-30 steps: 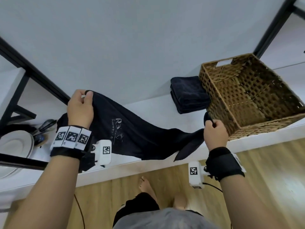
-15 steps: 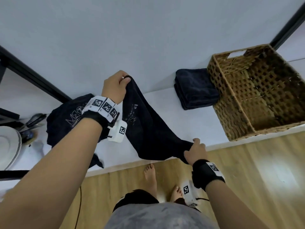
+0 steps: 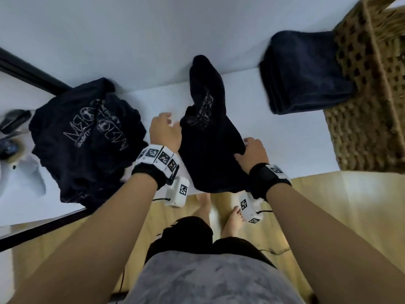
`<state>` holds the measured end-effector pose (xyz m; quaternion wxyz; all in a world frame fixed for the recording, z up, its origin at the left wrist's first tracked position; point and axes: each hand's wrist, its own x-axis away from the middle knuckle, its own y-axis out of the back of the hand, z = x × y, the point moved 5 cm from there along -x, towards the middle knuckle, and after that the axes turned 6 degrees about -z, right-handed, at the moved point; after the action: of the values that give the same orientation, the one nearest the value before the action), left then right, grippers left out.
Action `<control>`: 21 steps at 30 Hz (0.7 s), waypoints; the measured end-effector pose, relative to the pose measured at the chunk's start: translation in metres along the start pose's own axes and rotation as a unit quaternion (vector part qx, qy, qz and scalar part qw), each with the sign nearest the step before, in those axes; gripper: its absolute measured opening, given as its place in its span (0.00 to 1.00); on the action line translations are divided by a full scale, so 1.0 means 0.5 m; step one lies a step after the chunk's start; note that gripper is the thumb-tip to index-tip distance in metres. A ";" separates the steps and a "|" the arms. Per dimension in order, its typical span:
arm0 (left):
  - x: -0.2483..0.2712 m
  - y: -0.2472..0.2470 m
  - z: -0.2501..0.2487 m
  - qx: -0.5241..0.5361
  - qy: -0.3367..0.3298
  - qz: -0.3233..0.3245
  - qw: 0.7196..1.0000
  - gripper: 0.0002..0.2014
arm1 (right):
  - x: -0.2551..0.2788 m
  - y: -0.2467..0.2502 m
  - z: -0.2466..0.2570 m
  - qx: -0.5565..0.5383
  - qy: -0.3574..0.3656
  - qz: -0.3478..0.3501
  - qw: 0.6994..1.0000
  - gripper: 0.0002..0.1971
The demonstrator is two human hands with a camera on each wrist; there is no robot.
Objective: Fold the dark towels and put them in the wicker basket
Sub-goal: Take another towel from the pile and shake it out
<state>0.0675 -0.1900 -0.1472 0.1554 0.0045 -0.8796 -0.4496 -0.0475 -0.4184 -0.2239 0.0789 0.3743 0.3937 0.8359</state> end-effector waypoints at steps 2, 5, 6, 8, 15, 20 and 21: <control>0.041 -0.051 0.092 -0.102 0.084 0.109 0.985 0.16 | -0.009 -0.014 -0.006 -0.005 -0.009 0.001 1.000 0.23; 0.106 -0.116 0.170 -0.148 0.146 0.252 0.945 0.27 | -0.014 -0.026 -0.010 0.021 -0.005 -0.004 1.000 0.11; 0.120 -0.132 0.179 -0.130 0.153 0.261 0.944 0.26 | -0.013 -0.028 -0.010 0.021 -0.004 -0.009 1.000 0.09; 0.138 -0.151 0.184 -0.083 0.154 0.239 0.955 0.22 | -0.009 -0.027 -0.006 0.018 0.004 -0.018 1.000 0.08; 0.130 -0.143 0.193 0.073 0.162 0.184 0.967 0.06 | 0.012 0.008 -0.016 -0.136 -0.015 -0.073 0.988 0.10; 0.135 -0.112 0.204 0.268 0.261 0.119 0.920 0.08 | 0.044 0.048 -0.046 -0.192 -0.001 -0.095 0.977 0.11; 0.138 -0.107 0.203 0.286 0.262 0.109 0.915 0.09 | 0.053 0.055 -0.054 -0.202 0.007 -0.097 0.974 0.12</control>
<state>-0.0335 -0.1521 -0.2266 0.4204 0.0702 -0.8934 -0.1419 -0.0806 -0.4418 -0.2003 0.2311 0.3043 0.2516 0.8892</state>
